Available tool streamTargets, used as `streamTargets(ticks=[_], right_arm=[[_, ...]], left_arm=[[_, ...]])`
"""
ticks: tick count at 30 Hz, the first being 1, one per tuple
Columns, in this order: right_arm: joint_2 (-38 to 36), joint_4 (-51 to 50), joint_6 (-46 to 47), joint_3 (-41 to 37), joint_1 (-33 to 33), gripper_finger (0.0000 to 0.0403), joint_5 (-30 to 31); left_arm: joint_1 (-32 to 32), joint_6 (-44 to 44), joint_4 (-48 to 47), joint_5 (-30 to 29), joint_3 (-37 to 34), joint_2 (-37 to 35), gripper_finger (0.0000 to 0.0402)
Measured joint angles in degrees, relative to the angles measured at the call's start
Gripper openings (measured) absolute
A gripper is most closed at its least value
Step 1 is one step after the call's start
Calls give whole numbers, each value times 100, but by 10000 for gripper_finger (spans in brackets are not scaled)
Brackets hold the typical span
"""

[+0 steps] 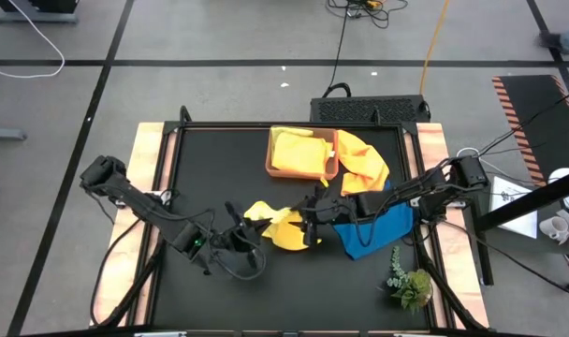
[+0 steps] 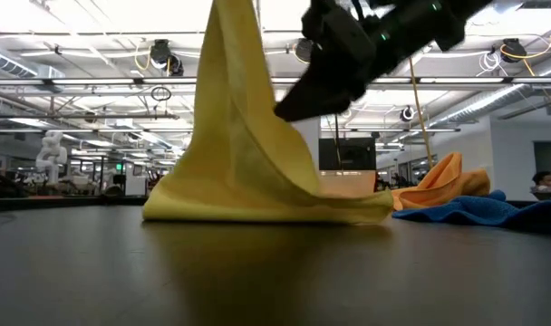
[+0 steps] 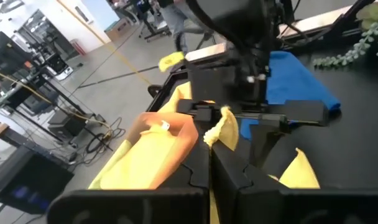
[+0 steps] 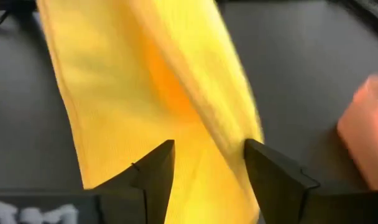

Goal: Fold microfiber towels
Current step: Fold the yellow microfiber cloth

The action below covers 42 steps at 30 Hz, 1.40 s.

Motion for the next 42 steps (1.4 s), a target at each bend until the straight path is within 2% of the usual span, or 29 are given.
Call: streamTargets(ticks=[12, 17, 23, 28, 32, 37, 42], right_arm=[[2, 1154, 936, -1204, -2, 179, -168], [104, 1218, 1006, -1262, 3, 169, -177], [631, 1609, 1094, -1257, -6, 167, -385], [848, 1570, 1200, -1257, -13, 163, -299], [801, 1568, 1102, -1255, -13, 124, -297], [569, 1560, 752, -1255, -13, 22, -293], [-188, 1339, 495, -1255, 27, 6, -278]], left_arm=[[-16, 93, -37, -86, 103, 0, 1], [-22, 222, 48, -190, 103, 0, 1], [-22, 246, 78, -199, 103, 0, 1], [-21, 272, 58, -199, 103, 0, 0], [-20, 292, 58, -201, 103, 0, 0], [-37, 305, 41, -202, 103, -31, 0], [-188, 506, 51, -199, 101, -299, 0]])
